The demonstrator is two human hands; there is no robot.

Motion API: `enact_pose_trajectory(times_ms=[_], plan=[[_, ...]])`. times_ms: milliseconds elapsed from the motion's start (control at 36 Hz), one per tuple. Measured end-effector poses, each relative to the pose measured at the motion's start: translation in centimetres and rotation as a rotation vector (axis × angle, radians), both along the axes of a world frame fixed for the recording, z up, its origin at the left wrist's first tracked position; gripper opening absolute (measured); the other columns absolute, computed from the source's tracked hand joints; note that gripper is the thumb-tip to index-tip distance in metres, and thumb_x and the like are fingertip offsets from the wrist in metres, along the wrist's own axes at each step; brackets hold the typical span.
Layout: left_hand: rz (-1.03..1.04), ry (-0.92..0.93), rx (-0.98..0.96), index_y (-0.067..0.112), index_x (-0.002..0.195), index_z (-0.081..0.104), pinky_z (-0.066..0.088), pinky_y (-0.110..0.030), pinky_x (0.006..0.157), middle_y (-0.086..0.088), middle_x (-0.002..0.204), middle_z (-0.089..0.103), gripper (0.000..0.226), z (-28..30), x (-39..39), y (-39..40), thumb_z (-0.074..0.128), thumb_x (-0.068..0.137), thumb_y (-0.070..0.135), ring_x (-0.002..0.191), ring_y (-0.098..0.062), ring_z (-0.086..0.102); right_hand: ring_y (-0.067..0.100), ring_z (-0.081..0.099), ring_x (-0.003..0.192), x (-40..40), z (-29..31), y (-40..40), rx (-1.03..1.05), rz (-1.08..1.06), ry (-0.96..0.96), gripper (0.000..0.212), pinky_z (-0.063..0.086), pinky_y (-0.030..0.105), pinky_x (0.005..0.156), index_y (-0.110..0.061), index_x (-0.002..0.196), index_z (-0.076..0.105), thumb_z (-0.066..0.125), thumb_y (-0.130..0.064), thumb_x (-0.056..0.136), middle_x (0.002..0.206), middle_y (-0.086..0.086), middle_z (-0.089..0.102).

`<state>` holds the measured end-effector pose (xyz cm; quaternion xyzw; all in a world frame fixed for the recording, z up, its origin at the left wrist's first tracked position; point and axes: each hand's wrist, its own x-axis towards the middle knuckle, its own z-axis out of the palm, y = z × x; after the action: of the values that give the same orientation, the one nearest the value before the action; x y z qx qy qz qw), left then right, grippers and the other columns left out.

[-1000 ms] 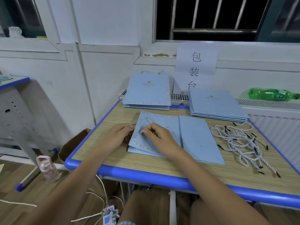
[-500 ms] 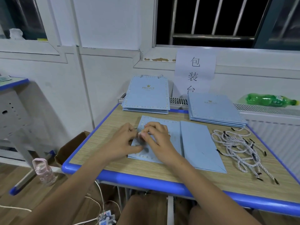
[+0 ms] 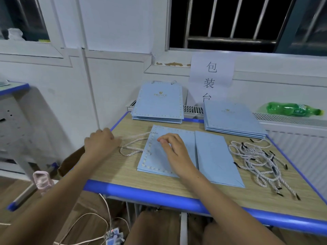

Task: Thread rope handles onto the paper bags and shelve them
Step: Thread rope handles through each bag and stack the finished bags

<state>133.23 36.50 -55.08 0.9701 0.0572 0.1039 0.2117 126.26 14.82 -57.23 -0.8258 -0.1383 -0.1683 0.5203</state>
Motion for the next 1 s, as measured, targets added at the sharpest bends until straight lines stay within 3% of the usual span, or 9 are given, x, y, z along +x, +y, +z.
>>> enact_pose_trajectory(times_ms=[56, 139, 222, 444, 583, 667, 778, 889, 1000], plan=[[-0.059, 0.025, -0.051, 0.016, 0.115, 0.054, 0.029, -0.040, 0.101, -0.010, 0.122, 0.050, 0.038, -0.2, 0.1, 0.1, 0.062, 0.083, 0.035, 0.118, -0.031, 0.046, 0.010, 0.044, 0.115, 0.2, -0.2, 0.1, -0.066, -0.006, 0.067, 0.021, 0.033, 0.026, 0.102, -0.019, 0.104, 0.060, 0.042, -0.026, 0.100, 0.113, -0.006, 0.051], [-0.267, -0.186, -0.183, 0.020, 0.114, 0.058, 0.022, -0.035, 0.100, -0.001, 0.117, 0.046, 0.042, 0.0, -0.4, -0.9, 0.059, 0.074, 0.034, 0.118, -0.024, 0.045, 0.008, 0.042, 0.118, 0.1, 0.1, 0.2, -0.185, -0.005, 0.098, 0.027, 0.030, 0.027, 0.102, -0.020, 0.114, 0.059, 0.039, -0.031, 0.101, 0.120, -0.009, 0.050], [-0.477, -0.124, 0.039, 0.030, 0.112, 0.064, 0.021, -0.031, 0.096, 0.007, 0.115, 0.044, 0.043, -0.3, -0.6, -2.1, 0.052, 0.073, 0.042, 0.121, -0.018, 0.040, 0.004, 0.032, 0.130, -0.2, 0.4, 0.4, -0.396, -0.002, 0.103, 0.035, 0.017, 0.027, 0.105, -0.027, 0.131, 0.049, 0.033, -0.037, 0.102, 0.137, -0.012, 0.042], [-0.309, 0.046, 0.126, 0.033, 0.126, 0.057, 0.023, -0.041, 0.108, -0.004, 0.138, 0.040, 0.040, -0.2, 1.8, -0.7, 0.057, 0.088, 0.023, 0.131, -0.027, 0.032, 0.008, -0.006, 0.146, -0.3, 0.1, 0.1, -0.805, 0.001, 0.265, 0.066, -0.006, 0.032, 0.115, -0.023, 0.152, 0.005, 0.020, -0.058, 0.097, 0.160, -0.006, -0.002], [-0.296, -0.011, 0.190, 0.028, 0.119, 0.062, 0.026, -0.035, 0.105, -0.004, 0.136, 0.044, 0.037, 1.2, 2.0, -2.5, 0.056, 0.085, 0.014, 0.128, -0.025, 0.037, 0.012, 0.004, 0.146, -0.2, 0.5, 0.1, -0.829, 0.000, 0.293, 0.066, 0.001, 0.035, 0.116, -0.023, 0.152, 0.012, 0.024, -0.058, 0.097, 0.160, -0.006, 0.006], [-0.380, -0.137, -0.022, 0.017, 0.115, 0.062, 0.034, -0.030, 0.097, -0.004, 0.131, 0.052, 0.032, 1.6, 1.2, -4.6, 0.053, 0.087, 0.007, 0.120, -0.023, 0.048, 0.022, 0.033, 0.134, 0.7, 1.7, 0.2, -0.808, -0.057, 0.257, 0.050, 0.024, 0.038, 0.106, -0.019, 0.138, 0.040, 0.030, -0.049, 0.099, 0.147, 0.000, 0.037], [-0.646, 0.022, 0.040, 0.011, 0.147, 0.028, 0.016, -0.028, 0.114, -0.005, 0.155, 0.025, 0.048, 0.3, 0.0, -7.5, 0.032, 0.100, 0.013, 0.142, -0.017, 0.023, 0.027, 0.041, 0.122, 2.2, 2.1, 0.9, -0.761, -0.134, 0.155, 0.038, 0.035, 0.037, 0.098, -0.007, 0.131, 0.044, 0.031, -0.026, 0.100, 0.134, 0.011, 0.047], [-0.633, 0.145, 0.217, 0.016, 0.152, -0.001, -0.003, -0.029, 0.118, 0.002, 0.160, -0.004, 0.054, -1.7, 0.3, -7.1, 0.018, 0.102, 0.023, 0.146, -0.005, -0.002, 0.012, 0.000, 0.147, 2.9, 0.4, 1.1, -0.875, -0.014, 0.249, 0.055, -0.001, 0.034, 0.119, -0.015, 0.152, -0.005, 0.015, -0.031, 0.103, 0.160, -0.001, -0.001], [-0.623, 0.197, 0.236, 0.016, 0.151, -0.003, -0.006, -0.028, 0.117, 0.004, 0.159, -0.007, 0.054, -1.8, 0.3, -7.2, 0.015, 0.102, 0.024, 0.145, -0.003, -0.005, 0.008, -0.006, 0.146, 3.3, 0.2, 1.1, -0.899, -0.001, 0.317, 0.054, -0.006, 0.034, 0.119, -0.018, 0.150, -0.011, 0.010, -0.033, 0.103, 0.160, -0.003, -0.007]])
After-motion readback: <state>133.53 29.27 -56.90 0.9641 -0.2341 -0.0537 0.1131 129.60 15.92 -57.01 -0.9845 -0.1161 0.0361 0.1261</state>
